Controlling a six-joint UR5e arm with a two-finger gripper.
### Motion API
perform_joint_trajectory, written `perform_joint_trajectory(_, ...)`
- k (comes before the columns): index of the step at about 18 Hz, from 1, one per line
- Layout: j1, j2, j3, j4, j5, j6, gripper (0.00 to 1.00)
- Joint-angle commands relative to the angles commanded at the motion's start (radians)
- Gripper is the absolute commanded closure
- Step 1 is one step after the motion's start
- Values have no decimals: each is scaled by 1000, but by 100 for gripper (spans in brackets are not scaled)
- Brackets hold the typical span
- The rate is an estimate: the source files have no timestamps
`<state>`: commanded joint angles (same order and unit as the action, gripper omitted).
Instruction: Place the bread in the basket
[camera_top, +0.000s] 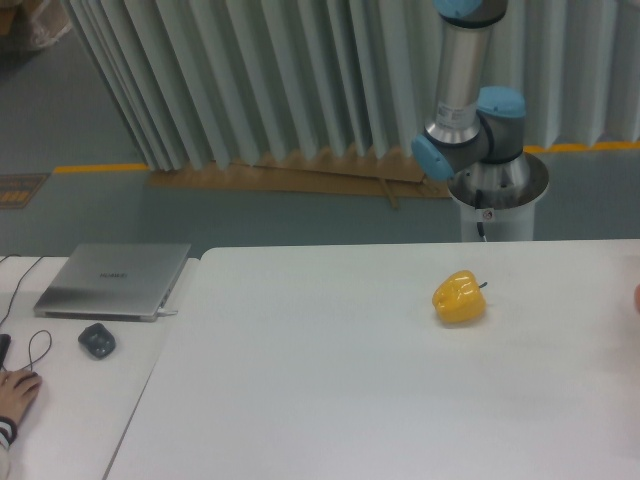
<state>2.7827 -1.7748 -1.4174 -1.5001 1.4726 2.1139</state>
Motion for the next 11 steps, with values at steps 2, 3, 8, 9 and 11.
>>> perform_joint_trajectory(2,-6,2,-2,-17,0,-6,0)
perform_joint_trajectory(3,-6,3,-2,-25,0,-15,0)
perform_joint_trajectory(8,-18,26,-6,-29,2,-23,0)
perform_joint_trajectory(9,-31,26,-6,-34,2,-25,0)
perform_joint_trajectory(11,-45,26,-8,-40,2,-47,0)
